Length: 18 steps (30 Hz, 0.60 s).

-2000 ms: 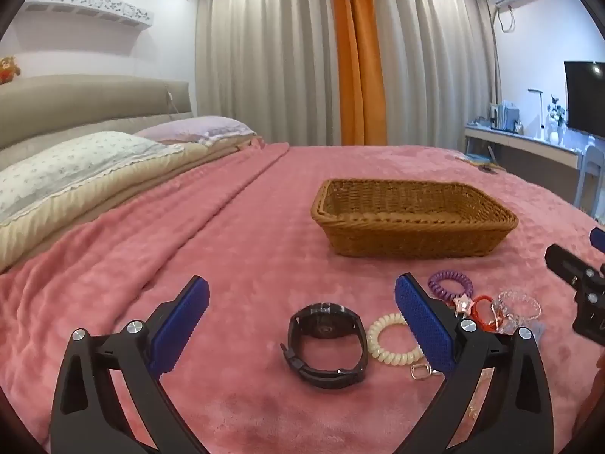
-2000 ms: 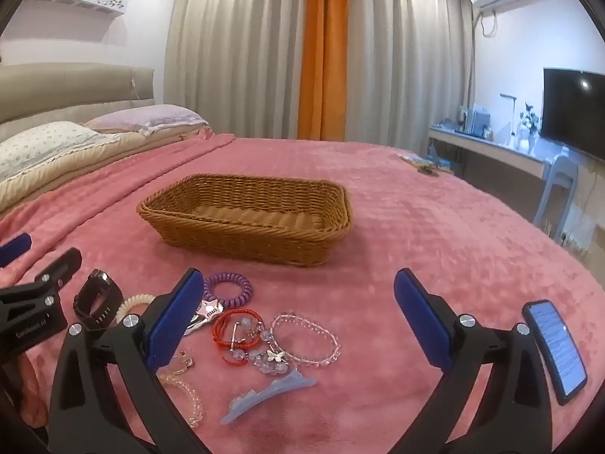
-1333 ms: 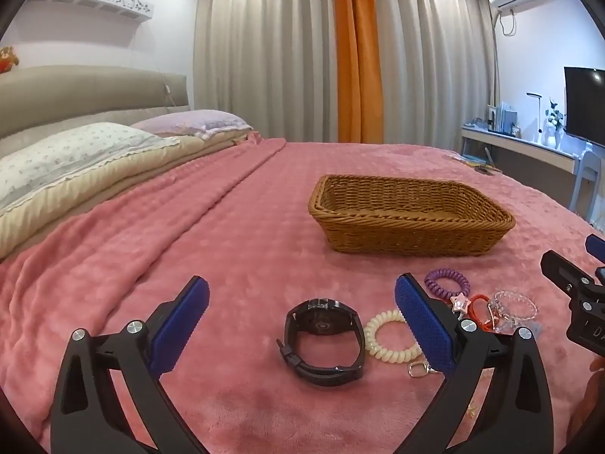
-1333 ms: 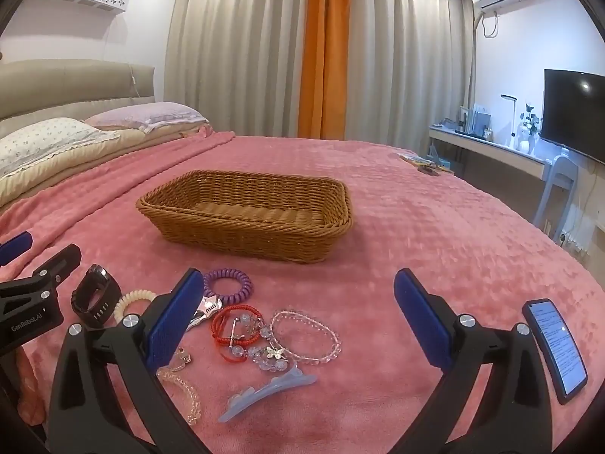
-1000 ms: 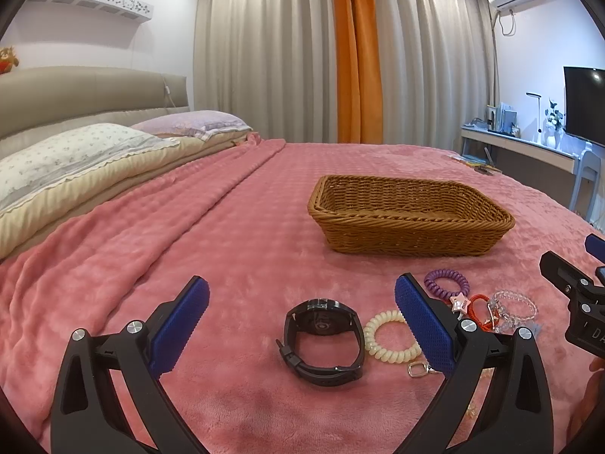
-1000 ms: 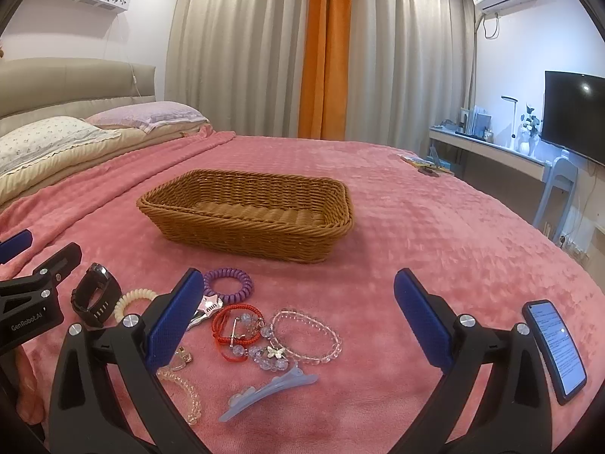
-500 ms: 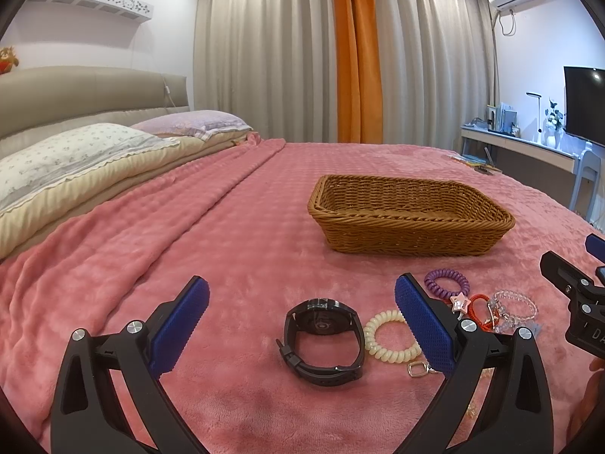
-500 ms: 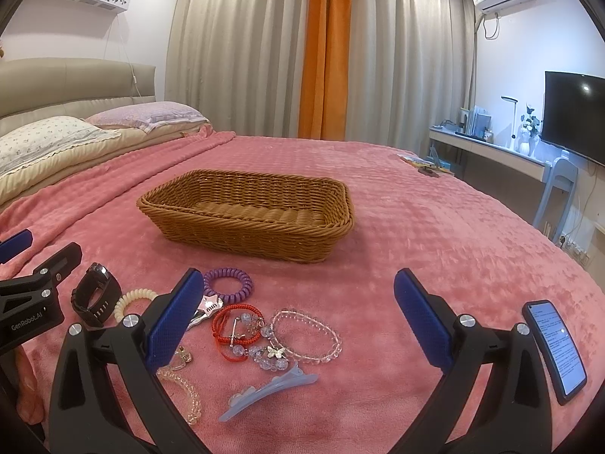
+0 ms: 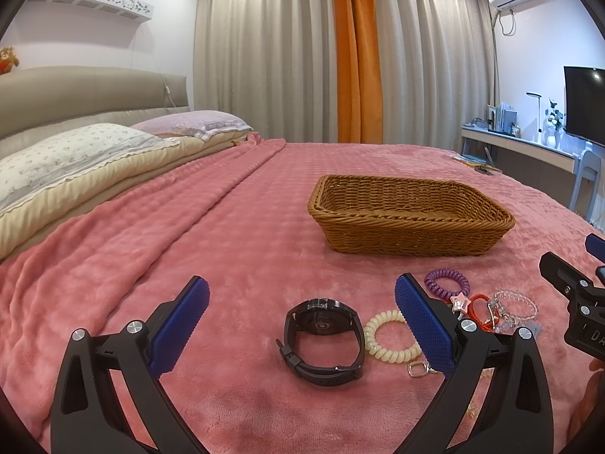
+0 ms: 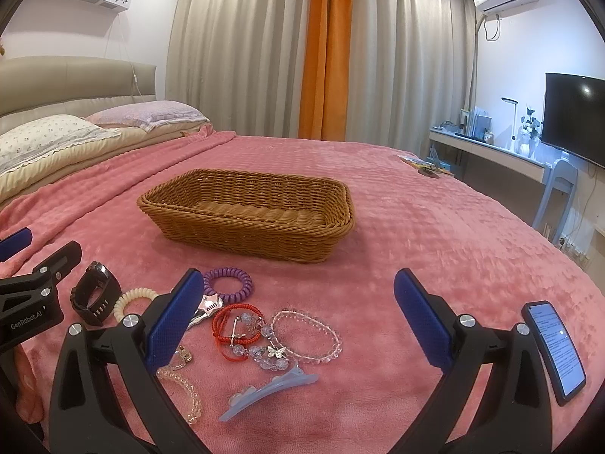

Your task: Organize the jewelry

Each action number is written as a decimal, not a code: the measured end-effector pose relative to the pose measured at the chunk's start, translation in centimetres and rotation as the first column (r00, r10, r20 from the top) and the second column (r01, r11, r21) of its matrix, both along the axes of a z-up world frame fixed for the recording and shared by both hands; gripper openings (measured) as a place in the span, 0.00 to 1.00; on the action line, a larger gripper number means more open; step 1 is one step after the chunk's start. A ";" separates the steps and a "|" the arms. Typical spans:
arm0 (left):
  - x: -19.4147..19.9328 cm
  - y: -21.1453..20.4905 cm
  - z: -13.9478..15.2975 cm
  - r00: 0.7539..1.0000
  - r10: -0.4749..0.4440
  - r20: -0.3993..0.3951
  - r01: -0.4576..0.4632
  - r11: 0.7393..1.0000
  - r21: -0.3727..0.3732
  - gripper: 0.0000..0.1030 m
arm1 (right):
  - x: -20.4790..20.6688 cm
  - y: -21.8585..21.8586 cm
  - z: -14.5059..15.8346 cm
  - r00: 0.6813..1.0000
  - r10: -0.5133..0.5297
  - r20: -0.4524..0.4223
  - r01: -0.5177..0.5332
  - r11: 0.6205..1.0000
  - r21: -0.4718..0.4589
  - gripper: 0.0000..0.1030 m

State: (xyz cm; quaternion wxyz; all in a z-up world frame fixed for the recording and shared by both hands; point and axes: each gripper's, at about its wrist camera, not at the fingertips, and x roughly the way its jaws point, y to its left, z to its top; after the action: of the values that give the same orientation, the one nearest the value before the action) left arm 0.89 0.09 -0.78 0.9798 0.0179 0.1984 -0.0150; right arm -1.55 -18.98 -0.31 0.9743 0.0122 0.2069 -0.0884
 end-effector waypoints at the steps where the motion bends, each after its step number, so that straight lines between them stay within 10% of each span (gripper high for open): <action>1: 0.0 0.0 0.0 1.000 0.000 -0.001 0.000 1.000 0.000 0.93 | 0.0 0.0 0.0 1.000 0.000 0.000 0.000 1.000 -0.001 0.93; 18: -0.1 -0.1 0.2 1.000 0.000 0.008 0.000 1.000 0.005 0.93 | 0.0 0.0 0.0 1.000 0.005 -0.003 -0.005 1.000 -0.002 0.93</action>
State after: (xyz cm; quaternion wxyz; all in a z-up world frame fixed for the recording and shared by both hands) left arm 0.76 -0.05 -0.58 0.9805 0.0205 0.1947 -0.0141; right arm -1.59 -19.00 -0.31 0.9742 0.0104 0.2085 -0.0862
